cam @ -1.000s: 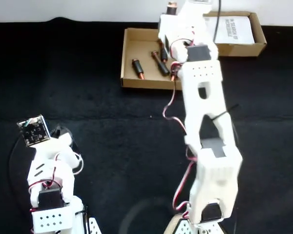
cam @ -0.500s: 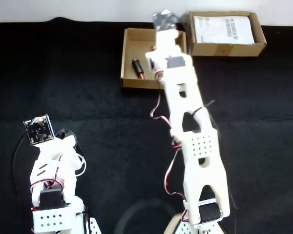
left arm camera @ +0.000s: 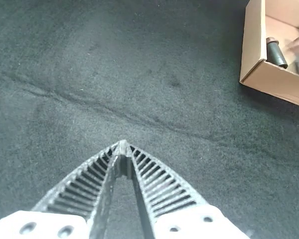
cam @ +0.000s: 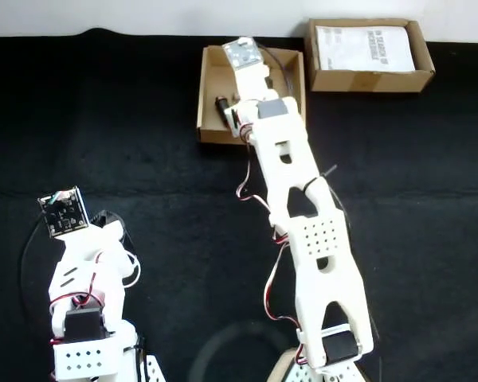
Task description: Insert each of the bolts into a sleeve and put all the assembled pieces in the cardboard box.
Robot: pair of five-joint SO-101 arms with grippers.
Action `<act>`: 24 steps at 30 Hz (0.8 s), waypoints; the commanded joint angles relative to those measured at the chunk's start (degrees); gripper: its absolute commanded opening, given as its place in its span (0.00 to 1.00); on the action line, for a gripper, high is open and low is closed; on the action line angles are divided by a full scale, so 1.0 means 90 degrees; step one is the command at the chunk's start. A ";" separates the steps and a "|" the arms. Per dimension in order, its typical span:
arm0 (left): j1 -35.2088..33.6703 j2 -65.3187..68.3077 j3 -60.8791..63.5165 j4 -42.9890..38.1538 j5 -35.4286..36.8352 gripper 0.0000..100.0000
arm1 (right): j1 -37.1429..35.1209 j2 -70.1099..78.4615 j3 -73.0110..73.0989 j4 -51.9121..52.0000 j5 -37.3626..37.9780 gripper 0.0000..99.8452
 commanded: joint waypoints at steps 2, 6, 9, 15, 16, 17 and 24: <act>0.0083 -0.0005 0.0132 -0.0020 -0.0029 0.01 | -0.0181 -0.1070 -0.0454 0.0542 0.0029 0.36; 0.0083 -0.0005 0.0132 -0.0020 -0.0029 0.01 | -0.0210 -0.1656 -0.0454 0.0737 0.0010 0.35; 0.0083 -0.0005 0.0132 -0.0020 -0.0029 0.01 | -0.0190 -0.2183 -0.0454 0.0884 0.0010 0.35; 0.0083 -0.0005 0.0132 -0.0020 -0.0029 0.01 | -0.0190 -0.3424 -0.0454 0.1675 0.0000 0.35; 0.0093 -0.0005 0.0132 -0.0020 -0.0029 0.01 | -0.0200 -0.3609 -0.0454 0.1841 0.0000 0.35; 0.0093 -0.0005 0.0132 -0.0020 -0.0029 0.01 | -0.0210 -0.3785 -0.0454 0.1958 0.0000 0.35; 0.0093 -0.0005 0.0132 -0.0020 -0.0029 0.01 | -0.0200 -0.4899 -0.0454 0.2759 0.0000 0.35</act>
